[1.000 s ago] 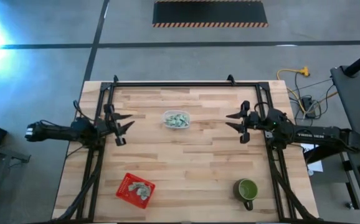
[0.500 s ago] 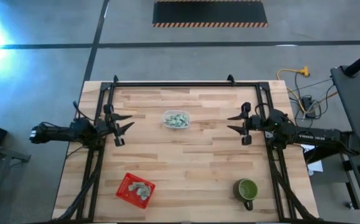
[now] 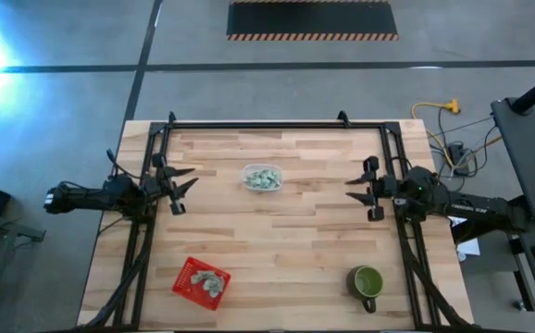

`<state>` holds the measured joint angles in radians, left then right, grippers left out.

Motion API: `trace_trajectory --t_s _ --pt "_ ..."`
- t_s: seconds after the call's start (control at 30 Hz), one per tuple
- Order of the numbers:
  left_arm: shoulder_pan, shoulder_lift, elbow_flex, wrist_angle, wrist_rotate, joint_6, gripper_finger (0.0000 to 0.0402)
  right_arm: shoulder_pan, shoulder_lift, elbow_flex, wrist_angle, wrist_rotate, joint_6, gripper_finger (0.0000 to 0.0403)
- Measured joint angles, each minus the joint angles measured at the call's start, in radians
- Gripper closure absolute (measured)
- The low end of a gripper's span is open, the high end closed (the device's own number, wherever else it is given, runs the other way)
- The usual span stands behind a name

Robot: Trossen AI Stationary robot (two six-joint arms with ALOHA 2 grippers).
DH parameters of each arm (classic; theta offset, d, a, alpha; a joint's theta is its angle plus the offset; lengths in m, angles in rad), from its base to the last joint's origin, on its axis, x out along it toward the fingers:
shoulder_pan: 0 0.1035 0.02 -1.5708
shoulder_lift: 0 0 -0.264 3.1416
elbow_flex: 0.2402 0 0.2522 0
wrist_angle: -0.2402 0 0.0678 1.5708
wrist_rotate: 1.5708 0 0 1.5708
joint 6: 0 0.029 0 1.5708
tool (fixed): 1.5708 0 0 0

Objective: Pick and place items into bin
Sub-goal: Return to Home Position

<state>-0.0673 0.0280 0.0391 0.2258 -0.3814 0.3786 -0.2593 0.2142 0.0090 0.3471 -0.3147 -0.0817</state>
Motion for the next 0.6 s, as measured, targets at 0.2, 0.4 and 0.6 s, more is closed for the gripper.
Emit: trace_trajectory --t_s 0.2,0.4,0.6 --pt "0.000 0.000 0.001 0.000 -0.001 -0.001 0.0291 0.193 -0.075 0.000 -0.052 0.117 -0.064 0.0268" --pt "0.000 0.000 0.001 0.000 -0.001 -0.002 0.0291 0.351 -0.083 0.000 -0.097 0.383 -0.102 0.0275" --pt "0.000 0.000 0.001 -0.062 -0.001 -0.001 0.0291 0.382 -0.084 0.000 -0.149 0.492 -0.102 0.0280"
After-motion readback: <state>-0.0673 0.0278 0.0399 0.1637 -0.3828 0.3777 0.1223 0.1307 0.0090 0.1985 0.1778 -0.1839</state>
